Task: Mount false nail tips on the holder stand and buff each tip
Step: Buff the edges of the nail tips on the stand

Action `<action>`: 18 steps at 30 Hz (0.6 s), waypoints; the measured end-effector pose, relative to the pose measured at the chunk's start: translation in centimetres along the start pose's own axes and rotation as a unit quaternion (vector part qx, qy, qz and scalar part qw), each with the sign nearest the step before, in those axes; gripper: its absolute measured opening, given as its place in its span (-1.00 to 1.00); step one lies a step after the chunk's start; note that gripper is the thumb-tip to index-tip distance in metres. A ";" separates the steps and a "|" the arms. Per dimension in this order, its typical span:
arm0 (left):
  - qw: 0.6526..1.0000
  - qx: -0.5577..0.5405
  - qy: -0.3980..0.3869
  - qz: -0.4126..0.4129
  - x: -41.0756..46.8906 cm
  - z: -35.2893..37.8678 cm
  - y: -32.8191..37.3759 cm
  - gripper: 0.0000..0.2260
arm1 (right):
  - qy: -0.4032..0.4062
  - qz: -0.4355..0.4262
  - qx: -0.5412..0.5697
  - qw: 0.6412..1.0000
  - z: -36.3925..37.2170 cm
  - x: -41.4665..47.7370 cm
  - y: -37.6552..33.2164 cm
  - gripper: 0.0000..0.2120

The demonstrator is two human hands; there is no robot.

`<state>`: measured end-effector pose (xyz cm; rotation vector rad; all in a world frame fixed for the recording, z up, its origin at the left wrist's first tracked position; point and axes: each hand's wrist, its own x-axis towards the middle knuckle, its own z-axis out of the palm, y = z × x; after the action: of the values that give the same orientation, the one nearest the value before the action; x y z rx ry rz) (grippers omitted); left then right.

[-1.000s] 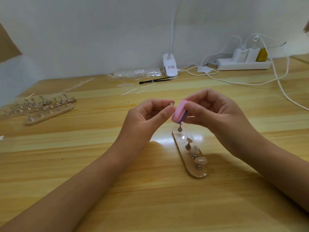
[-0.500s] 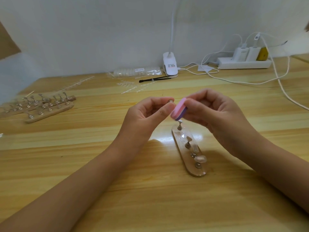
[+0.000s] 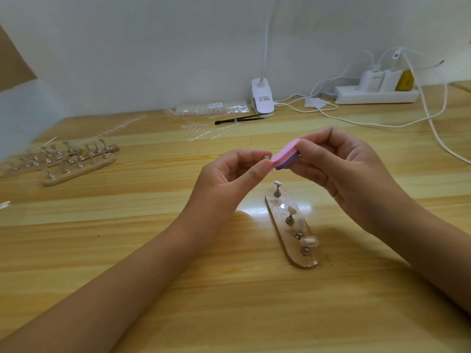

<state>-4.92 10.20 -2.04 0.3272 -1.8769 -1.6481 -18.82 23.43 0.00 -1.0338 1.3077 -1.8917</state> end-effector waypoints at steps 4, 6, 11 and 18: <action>1.000 -0.011 0.011 -0.009 0.1 -0.2 0.0 -0.72 | -0.002 -0.013 -0.063 0.998 -0.1 0.0 -0.4 -0.78; 1.000 -0.009 0.014 -0.010 0.1 -0.2 -0.1 -0.72 | -0.036 0.007 -0.097 0.995 0.0 -0.2 -0.1 -0.76; 1.000 -0.015 0.016 -0.009 0.2 -0.3 -0.1 -0.72 | -0.037 0.010 -0.046 0.998 0.4 -0.2 0.6 -0.77; 0.999 -0.027 0.022 -0.015 0.1 0.1 -0.1 -0.70 | -0.084 0.057 -0.034 0.994 0.5 -0.2 1.3 -0.75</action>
<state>-5.05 10.21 -2.07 0.3687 -1.8000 -1.6949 -18.21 22.94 -1.22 -1.1022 1.3128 -1.6487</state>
